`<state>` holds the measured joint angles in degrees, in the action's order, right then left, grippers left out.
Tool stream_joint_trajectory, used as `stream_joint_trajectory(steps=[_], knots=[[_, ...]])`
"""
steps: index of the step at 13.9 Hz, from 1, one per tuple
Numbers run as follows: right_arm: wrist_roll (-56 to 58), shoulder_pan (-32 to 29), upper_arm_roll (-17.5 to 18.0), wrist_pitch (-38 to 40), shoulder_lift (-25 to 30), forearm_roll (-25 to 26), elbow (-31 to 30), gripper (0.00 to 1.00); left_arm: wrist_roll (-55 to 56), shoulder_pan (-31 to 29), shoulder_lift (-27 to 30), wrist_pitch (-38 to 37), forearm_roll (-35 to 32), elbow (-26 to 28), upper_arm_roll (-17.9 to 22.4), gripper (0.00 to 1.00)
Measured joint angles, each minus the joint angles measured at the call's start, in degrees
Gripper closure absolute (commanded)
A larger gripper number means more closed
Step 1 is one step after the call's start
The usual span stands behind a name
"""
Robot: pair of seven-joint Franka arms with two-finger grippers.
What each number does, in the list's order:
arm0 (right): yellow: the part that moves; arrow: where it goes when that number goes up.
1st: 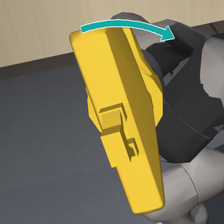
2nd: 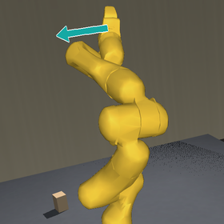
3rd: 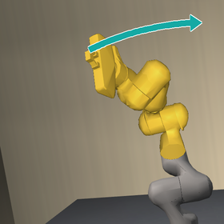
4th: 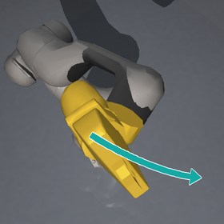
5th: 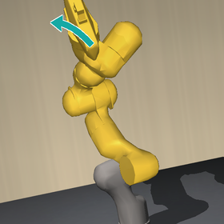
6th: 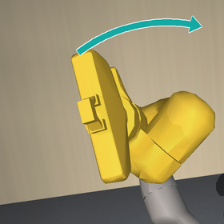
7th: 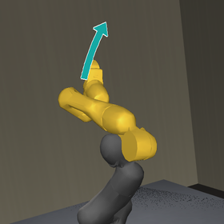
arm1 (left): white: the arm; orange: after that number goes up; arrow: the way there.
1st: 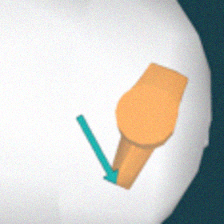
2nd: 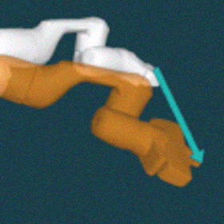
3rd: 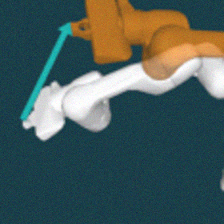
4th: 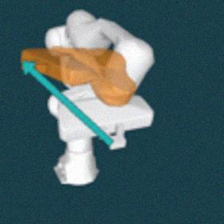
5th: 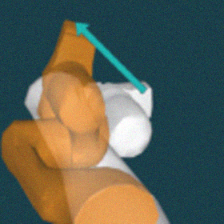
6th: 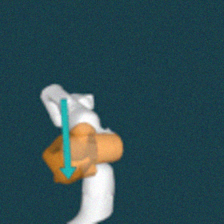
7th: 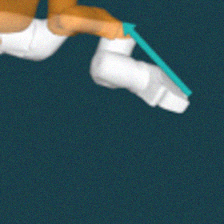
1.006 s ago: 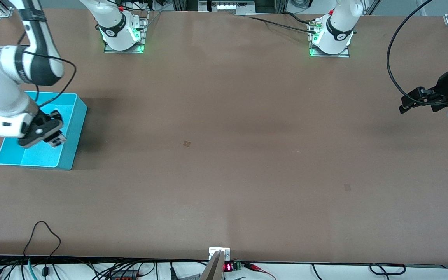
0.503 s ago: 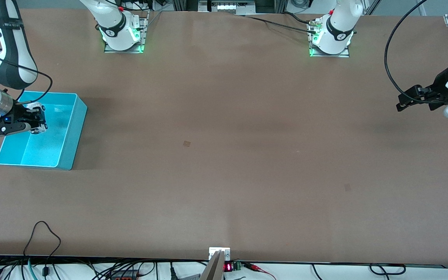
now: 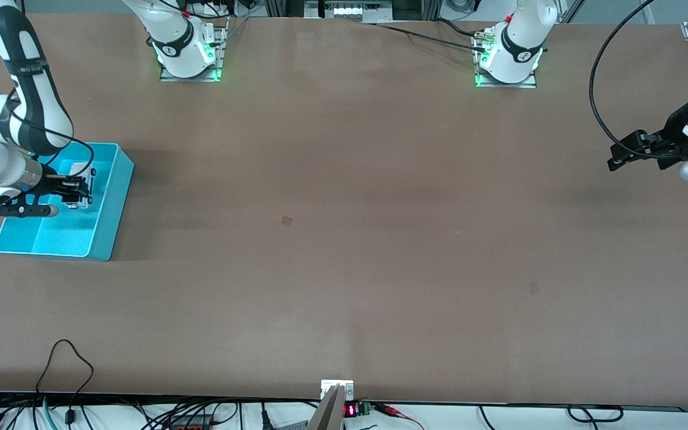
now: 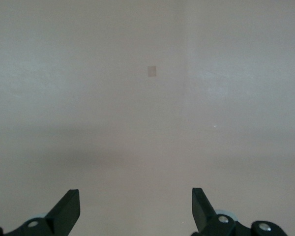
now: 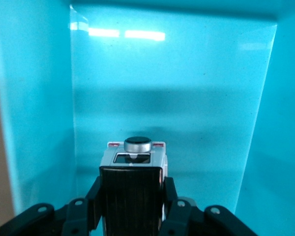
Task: Wind and store white jeep toy
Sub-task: 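Lower the jeep into the turquoise bin with the right gripper, then open the right gripper and raise it out of the bin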
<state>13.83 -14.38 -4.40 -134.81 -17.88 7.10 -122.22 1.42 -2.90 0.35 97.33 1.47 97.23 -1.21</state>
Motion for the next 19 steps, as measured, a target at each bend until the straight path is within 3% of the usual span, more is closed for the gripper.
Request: stream_joint_trajectory(steps=[7, 12, 13, 14, 15, 16, 17, 19], knots=[[-0.11, -1.83, -0.15, -3.25, -3.44, -0.1, 0.05, 0.98, 0.0, -0.03, 0.0, 0.0, 0.0, 0.0, 0.01, 0.0], [-0.16, -1.85, -0.15, -3.2, -4.3, -0.11, -0.13, 0.82, 0.0, -0.04, 0.0, 0.0, 0.0, 0.0, 0.01, 0.0], [-0.17, -1.86, -0.15, -3.19, -4.53, -0.11, -0.13, 0.7, 0.0, -0.04, 0.0, 0.0, 0.0, 0.0, 0.01, 0.0], [-0.17, -1.86, -0.15, -3.18, -4.76, -0.11, -0.13, 0.68, 0.0, -0.04, 0.0, 0.0, 0.0, 0.0, 0.01, 0.0], [-0.18, -1.86, -0.15, -3.18, -4.93, -0.11, -0.13, 0.59, 0.0, -0.04, 0.0, 0.02, 0.0, 0.0, 0.01, 0.0], [-0.18, -1.86, -0.15, -3.18, -4.93, -0.11, -0.12, 0.21, 0.0, -0.04, 0.0, 0.08, 0.0, 0.0, 0.01, 0.0], [-0.18, -1.86, -0.15, -3.18, -4.93, -0.11, -0.12, 0.06, 0.0, -0.04, 0.0, 0.18, 0.0, 0.0, 0.01, 0.0], [-0.18, -1.86, -0.14, -3.18, -4.93, -0.11, -0.12, 0.0, 0.0, -0.04, 0.0, 0.25, 0.0, 0.0, 0.01, 0.0]])
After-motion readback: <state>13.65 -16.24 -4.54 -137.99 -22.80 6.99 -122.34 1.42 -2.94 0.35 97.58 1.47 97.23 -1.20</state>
